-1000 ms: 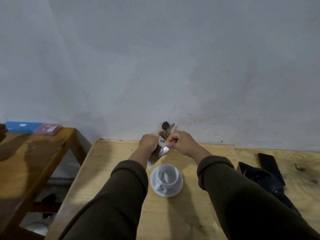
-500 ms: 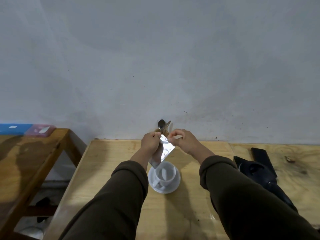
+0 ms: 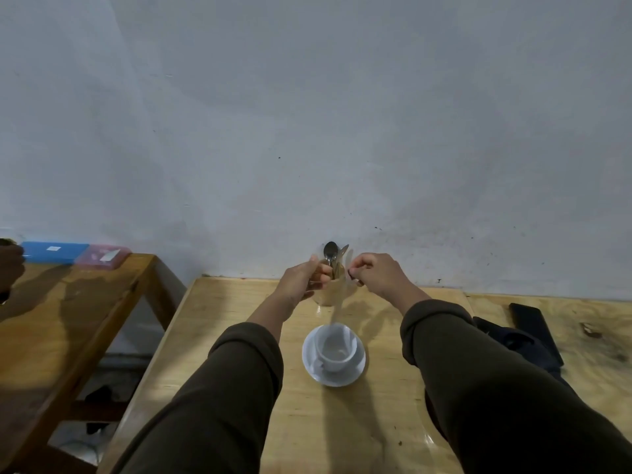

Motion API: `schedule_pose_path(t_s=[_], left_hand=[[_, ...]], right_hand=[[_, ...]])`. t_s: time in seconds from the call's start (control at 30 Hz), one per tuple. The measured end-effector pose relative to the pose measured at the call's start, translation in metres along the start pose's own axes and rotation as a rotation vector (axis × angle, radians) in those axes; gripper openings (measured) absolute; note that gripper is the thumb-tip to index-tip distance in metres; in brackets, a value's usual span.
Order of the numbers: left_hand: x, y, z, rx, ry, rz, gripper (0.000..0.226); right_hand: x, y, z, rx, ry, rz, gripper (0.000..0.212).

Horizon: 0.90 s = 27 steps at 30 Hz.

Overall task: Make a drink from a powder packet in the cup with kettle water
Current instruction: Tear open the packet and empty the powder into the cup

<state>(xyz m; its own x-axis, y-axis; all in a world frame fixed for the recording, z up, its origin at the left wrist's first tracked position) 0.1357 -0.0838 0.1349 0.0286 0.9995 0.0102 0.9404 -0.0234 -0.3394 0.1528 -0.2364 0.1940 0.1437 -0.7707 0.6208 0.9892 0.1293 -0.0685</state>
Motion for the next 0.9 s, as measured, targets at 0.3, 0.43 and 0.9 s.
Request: schedule_pose_path(t_s=[0.3,0.43,0.9], left_hand=[[-0.005,0.002,-0.024,-0.257,0.345,0.000,0.028],[-0.004,0.007,-0.027,-0.257,0.308,-0.012,0.014],[-0.005,0.013,-0.034,-0.265,0.310,-0.058,0.014]], right_hand=[[-0.011,0.000,0.018,0.125,0.114,0.099,0.017],[-0.011,0.004,0.011,0.058,0.149,0.100,0.025],[-0.002,0.022,0.009,0.036,0.036,-0.069,0.013]])
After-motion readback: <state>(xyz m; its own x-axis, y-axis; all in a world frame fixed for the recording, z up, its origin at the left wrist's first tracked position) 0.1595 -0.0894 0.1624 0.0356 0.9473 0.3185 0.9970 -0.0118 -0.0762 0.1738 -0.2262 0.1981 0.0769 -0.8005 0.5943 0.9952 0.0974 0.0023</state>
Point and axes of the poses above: each hand's wrist, its own y-axis towards the middle knuckle, its own x-axis out of the back of the hand, z = x × y, the point moved 10 cm from there along y, towards the middle knuckle, and after that the axes turned 2 degrees about x, right-handed, at the moved point
